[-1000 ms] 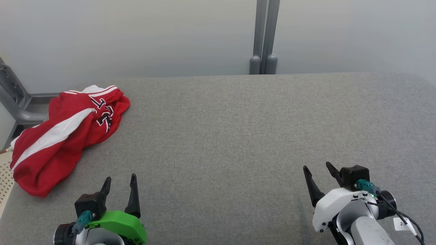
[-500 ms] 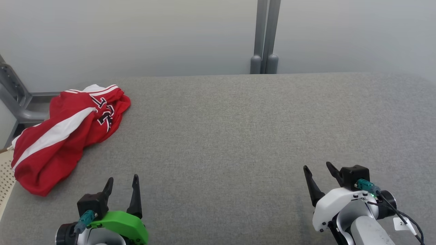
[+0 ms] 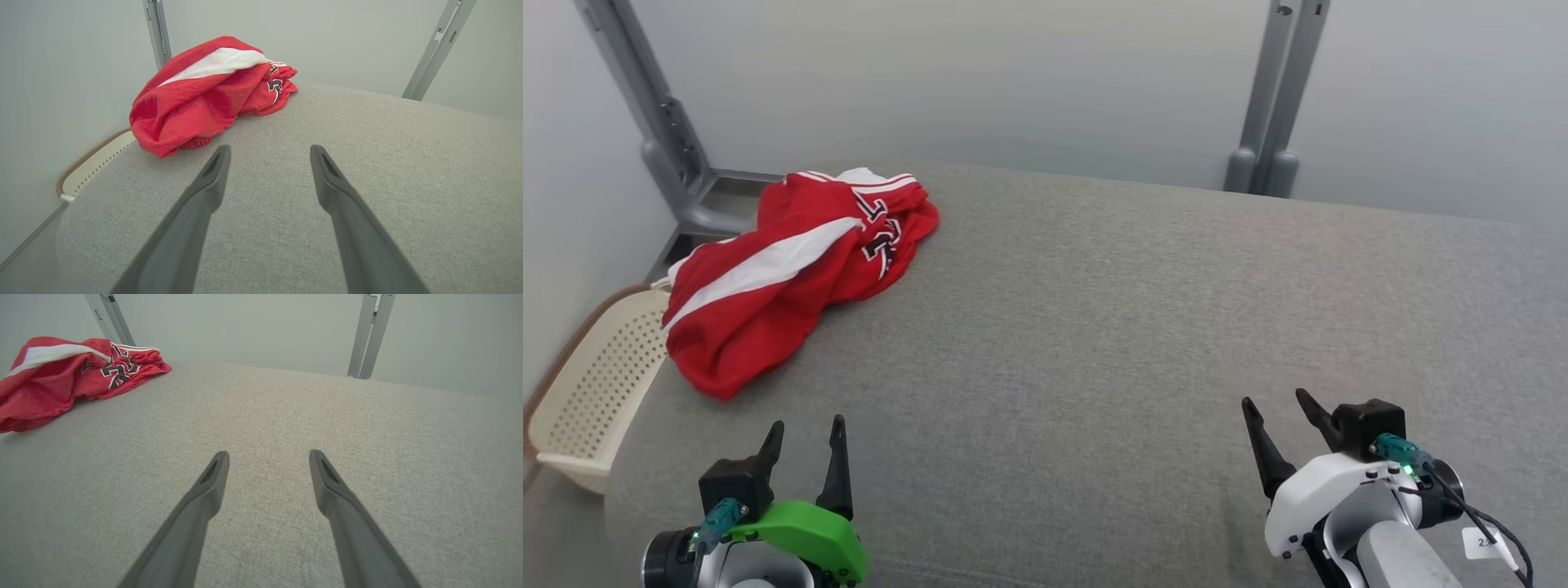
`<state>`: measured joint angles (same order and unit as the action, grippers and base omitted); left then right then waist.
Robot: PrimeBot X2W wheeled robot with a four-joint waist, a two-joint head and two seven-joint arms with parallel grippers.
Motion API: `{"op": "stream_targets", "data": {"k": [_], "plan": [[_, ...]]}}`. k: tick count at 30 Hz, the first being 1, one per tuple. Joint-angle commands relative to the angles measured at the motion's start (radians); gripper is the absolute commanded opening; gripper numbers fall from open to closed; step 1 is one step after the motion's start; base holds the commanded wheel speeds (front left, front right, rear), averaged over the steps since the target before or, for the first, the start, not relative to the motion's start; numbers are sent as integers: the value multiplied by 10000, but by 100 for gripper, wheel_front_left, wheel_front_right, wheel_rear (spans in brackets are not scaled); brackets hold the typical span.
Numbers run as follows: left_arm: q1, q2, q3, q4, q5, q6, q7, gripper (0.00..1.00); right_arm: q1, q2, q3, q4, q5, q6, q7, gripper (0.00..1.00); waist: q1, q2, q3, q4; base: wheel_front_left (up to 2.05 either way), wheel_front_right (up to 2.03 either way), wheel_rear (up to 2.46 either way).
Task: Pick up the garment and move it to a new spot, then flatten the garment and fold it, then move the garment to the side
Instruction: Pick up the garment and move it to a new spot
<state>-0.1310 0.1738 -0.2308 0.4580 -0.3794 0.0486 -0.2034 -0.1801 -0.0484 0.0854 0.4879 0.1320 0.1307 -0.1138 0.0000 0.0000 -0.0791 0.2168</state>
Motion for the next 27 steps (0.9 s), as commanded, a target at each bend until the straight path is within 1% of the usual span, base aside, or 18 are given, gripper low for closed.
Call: {"op": "stream_targets", "data": {"k": [1, 6, 14, 21, 27], "plan": [[-21, 82, -19, -43, 45, 47, 25, 100, -62, -41, 4, 35, 118, 1, -64, 100, 0, 0, -54, 782, 0, 0, 0], [106, 212, 14, -197, 10, 157, 95, 100, -94, -44, 179, 153, 262, 1, -188, 100, 0, 0, -120, 1435, 0, 0, 0], [206, 298, -64, -400, -49, 213, 242, 100, -104, -43, 197, 266, 321, 1, -299, 100, 0, 0, -215, 2349, 0, 0, 0], [95, 300, 30, -576, -280, 231, 410, 100, -332, -48, 329, 257, 418, -1, -255, 100, 0, 0, -24, 2548, 0, 0, 0], [-866, 180, -10, -346, -579, -35, 1015, 100, -383, -44, 202, 9, 265, 1, -210, 100, 0, 0, 136, 2651, 0, 0, 0]]}}
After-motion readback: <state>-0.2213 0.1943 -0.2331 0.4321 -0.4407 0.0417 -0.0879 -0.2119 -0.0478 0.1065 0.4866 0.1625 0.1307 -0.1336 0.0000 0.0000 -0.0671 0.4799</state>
